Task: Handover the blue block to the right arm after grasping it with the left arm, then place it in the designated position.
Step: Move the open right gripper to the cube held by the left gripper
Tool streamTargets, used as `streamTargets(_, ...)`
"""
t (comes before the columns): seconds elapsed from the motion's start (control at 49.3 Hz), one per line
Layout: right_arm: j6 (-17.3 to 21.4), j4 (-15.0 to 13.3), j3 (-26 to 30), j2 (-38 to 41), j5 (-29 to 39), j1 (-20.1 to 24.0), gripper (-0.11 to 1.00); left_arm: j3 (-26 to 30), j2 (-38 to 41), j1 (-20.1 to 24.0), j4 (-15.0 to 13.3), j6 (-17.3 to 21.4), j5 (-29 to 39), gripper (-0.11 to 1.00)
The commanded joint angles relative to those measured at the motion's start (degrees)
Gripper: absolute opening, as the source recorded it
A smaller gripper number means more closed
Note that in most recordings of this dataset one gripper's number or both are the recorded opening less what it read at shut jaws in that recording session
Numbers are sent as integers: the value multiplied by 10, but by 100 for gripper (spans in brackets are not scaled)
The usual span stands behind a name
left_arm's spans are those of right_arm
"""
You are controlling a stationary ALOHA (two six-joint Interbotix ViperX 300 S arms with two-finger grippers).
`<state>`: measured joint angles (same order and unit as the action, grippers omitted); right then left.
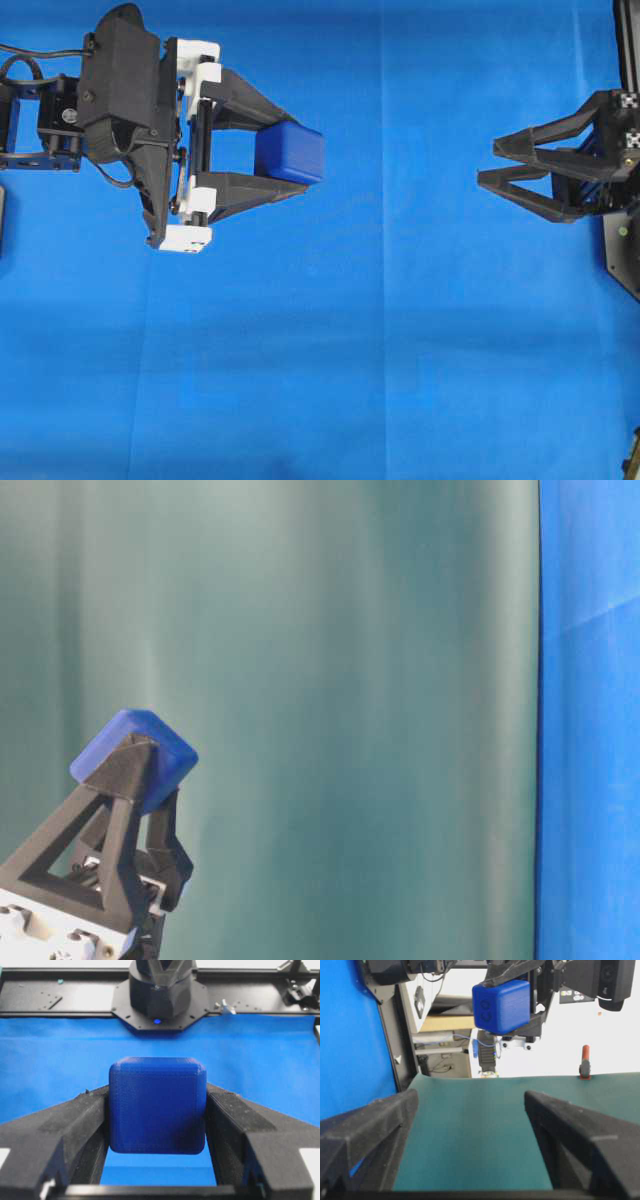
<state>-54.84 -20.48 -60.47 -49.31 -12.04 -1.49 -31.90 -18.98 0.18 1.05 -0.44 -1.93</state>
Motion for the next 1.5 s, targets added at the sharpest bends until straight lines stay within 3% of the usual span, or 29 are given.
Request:
streamTargets(0.0,1,-1,16,2,-5,0,96,7,-11,-2,-1,0,-5,48)
streamTargets(1.48,1,-1,23,14,-7,0,96,7,-11,-1,-1,0,-4,48)
